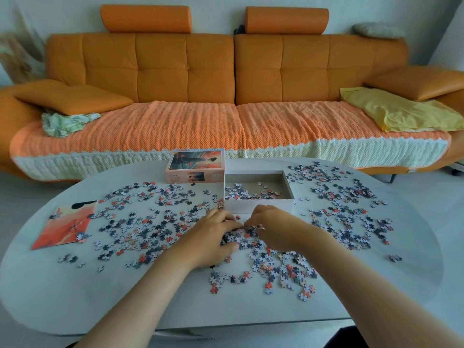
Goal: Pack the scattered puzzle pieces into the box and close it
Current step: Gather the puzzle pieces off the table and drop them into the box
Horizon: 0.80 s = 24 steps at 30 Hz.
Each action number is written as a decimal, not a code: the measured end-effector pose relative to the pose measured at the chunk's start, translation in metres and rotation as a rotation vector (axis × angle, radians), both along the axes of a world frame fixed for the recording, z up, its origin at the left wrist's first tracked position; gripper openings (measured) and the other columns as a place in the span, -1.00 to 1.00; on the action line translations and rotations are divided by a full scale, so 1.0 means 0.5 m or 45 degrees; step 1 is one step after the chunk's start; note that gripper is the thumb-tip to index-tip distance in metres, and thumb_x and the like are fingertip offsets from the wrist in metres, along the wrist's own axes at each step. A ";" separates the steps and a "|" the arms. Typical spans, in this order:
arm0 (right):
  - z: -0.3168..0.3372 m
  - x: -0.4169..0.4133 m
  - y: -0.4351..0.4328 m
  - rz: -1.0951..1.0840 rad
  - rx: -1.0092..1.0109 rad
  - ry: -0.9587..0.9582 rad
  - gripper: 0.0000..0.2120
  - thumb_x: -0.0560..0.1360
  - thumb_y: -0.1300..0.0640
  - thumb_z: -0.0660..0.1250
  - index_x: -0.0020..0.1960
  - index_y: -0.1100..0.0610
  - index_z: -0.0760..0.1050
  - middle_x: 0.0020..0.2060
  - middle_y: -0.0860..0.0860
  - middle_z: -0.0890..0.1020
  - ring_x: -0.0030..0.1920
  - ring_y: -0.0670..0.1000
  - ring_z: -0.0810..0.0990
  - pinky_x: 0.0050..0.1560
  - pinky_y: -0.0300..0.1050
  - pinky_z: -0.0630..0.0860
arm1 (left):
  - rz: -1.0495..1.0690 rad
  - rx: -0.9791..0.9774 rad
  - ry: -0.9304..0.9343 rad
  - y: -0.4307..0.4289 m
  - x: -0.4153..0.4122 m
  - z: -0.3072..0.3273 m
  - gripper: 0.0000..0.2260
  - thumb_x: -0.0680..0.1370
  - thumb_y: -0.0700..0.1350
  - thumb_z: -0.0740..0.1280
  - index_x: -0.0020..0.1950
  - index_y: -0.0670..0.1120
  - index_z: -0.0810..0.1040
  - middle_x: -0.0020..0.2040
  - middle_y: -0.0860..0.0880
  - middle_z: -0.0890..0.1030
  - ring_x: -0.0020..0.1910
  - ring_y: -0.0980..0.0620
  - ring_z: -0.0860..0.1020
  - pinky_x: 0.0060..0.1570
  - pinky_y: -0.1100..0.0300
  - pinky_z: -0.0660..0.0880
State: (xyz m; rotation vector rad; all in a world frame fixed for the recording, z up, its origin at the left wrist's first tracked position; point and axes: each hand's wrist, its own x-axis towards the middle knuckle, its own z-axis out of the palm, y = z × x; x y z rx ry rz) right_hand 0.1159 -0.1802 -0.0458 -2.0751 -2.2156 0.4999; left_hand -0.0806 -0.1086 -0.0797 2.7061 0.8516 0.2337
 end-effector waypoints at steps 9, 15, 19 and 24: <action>0.021 0.026 -0.033 -0.218 -0.139 -0.016 -0.34 0.45 -0.22 0.38 0.47 -0.06 0.29 0.32 -0.01 0.34 0.23 0.06 0.47 0.28 0.00 0.44 | 0.075 -0.027 0.179 0.007 -0.023 0.031 -0.27 0.43 0.33 0.31 0.53 0.14 0.19 0.38 0.16 0.24 0.39 0.12 0.17 0.39 0.03 0.24; 0.009 -0.025 -0.017 -0.172 -0.088 0.057 -0.41 0.47 -0.14 0.40 0.44 -0.07 0.36 0.19 0.01 0.35 0.11 0.06 0.50 0.12 -0.10 0.48 | 0.063 -0.073 0.049 0.002 -0.009 0.022 -0.44 0.51 0.20 0.34 0.48 0.10 0.34 0.23 0.15 0.35 0.30 0.17 0.26 0.28 0.14 0.34; 0.008 -0.029 -0.002 -0.217 -0.043 0.128 -0.58 0.49 -0.01 0.42 0.33 -0.03 0.49 0.07 -0.04 0.40 -0.03 -0.02 0.50 -0.10 -0.24 0.42 | 0.080 -0.095 0.000 0.004 -0.005 0.020 -0.52 0.54 0.14 0.34 0.44 0.05 0.41 0.15 0.15 0.39 0.26 0.18 0.29 0.24 0.17 0.35; 0.007 -0.025 0.013 -0.222 0.017 0.094 -0.71 0.49 0.12 0.40 0.20 -0.01 0.60 0.13 -0.05 0.58 0.10 -0.01 0.54 0.07 -0.23 0.45 | 0.097 -0.103 -0.042 0.007 0.006 0.022 -0.59 0.54 0.09 0.37 0.36 0.03 0.50 0.16 0.12 0.46 0.23 0.16 0.37 0.21 0.19 0.38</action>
